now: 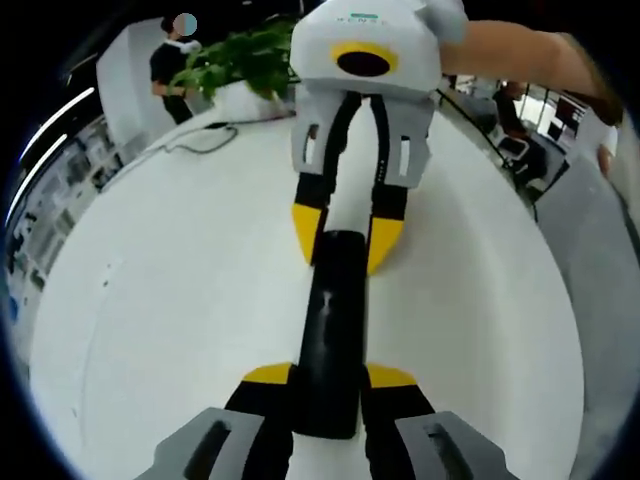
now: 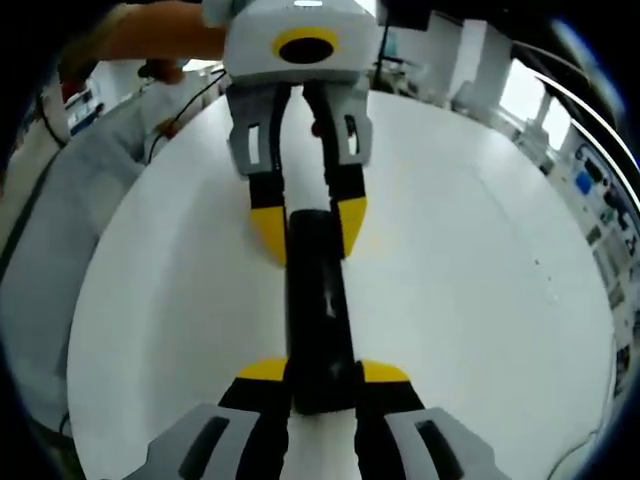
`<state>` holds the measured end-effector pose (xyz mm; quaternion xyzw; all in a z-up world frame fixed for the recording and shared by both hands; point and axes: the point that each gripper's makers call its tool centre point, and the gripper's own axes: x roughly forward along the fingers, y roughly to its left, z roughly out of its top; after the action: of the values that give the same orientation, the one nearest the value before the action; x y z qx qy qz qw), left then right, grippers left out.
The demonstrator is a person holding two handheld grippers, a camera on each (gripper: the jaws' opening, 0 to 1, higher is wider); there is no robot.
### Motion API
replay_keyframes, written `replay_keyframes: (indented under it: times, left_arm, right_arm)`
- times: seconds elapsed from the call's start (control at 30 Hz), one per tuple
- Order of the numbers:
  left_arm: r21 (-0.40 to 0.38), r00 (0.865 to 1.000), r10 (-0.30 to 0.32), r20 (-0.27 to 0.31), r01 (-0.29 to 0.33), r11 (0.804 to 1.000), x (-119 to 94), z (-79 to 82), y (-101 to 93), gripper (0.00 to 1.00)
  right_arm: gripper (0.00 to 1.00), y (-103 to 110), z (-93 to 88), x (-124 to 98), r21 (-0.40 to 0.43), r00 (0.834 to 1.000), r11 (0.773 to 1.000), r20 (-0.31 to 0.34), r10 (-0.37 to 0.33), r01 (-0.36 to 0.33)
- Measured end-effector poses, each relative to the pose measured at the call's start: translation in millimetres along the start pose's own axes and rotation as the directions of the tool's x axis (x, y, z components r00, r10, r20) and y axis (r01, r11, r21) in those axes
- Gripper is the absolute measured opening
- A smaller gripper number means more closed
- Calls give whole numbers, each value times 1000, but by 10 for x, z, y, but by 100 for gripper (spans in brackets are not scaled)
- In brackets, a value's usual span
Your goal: Press the specified remote control buttons in sequence, fully releasing each button before pressing the next.
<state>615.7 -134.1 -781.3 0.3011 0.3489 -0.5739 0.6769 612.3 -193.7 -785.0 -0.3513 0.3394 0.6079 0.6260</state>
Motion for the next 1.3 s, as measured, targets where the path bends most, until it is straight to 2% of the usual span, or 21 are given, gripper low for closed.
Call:
replay_keyframes:
  times: [0.5, 0.7, 1.3]
  left_arm:
    - [14, 1000, 1, 2, -1, 1000, -29, 38, -75, 24]
    - [23, 1000, 12, 5, -12, 1000, -87, 91, -85, 24]
    - [47, 1000, 22, 15, -22, 999, -308, 321, -330, 24]
  right_arm:
    - [21, 59, -10, -35, -11, 1000, 1000, 1, 1, -1]
    - [21, 70, 21, -111, -7, 1000, 1000, 11, -15, 15]
    - [21, 264, 98, -435, -26, 999, 999, 27, -40, 41]
